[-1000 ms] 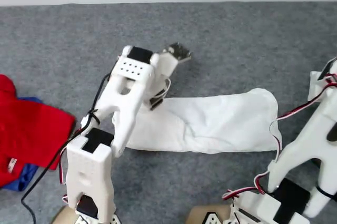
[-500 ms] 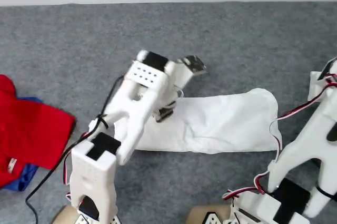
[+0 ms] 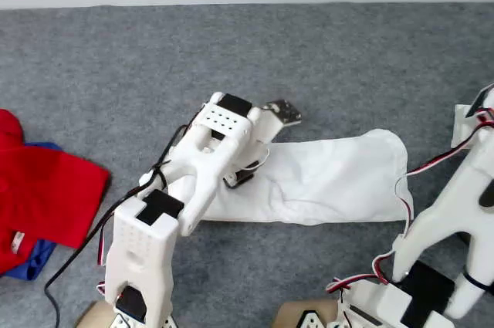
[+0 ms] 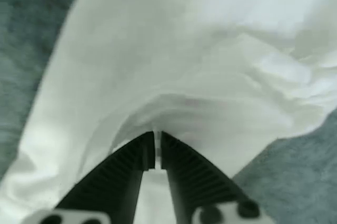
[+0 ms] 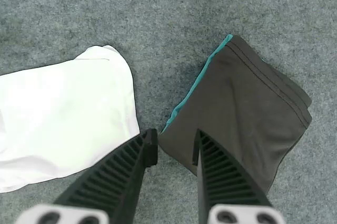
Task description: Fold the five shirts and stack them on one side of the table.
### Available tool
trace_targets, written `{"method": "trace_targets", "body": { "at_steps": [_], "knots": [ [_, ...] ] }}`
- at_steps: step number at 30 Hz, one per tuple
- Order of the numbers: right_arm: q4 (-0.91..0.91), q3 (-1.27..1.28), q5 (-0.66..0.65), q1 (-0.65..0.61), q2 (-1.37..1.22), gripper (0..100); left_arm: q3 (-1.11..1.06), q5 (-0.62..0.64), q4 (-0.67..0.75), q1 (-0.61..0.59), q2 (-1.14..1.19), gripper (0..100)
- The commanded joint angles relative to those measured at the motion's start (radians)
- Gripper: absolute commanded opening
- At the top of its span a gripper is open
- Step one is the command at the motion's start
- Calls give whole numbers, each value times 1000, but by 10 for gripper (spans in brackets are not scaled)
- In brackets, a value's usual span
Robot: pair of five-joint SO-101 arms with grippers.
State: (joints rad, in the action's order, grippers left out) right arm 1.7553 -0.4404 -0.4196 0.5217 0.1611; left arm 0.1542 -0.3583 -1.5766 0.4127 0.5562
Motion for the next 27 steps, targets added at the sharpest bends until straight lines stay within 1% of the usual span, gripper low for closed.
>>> {"method": "trace_targets", "body": {
  "at_steps": [1,4,9,13,18,22,27],
  "knots": [
    [42,-34,-9,25,48,126,-21,-5,-58,21,-17,7],
    [42,-28,-9,33,48,126,-65,-5,-75,46,-18,7],
    [42,58,-11,33,54,126,-104,-3,-80,77,-18,7],
    [39,100,-11,30,104,126,-73,-3,-81,66,-32,7],
    [38,107,-12,28,119,128,24,-3,-115,41,-130,8],
    [38,107,-12,28,122,128,71,-2,-172,72,-186,8],
    [38,107,-9,28,127,128,71,44,-170,144,-198,8]
  ]
}}
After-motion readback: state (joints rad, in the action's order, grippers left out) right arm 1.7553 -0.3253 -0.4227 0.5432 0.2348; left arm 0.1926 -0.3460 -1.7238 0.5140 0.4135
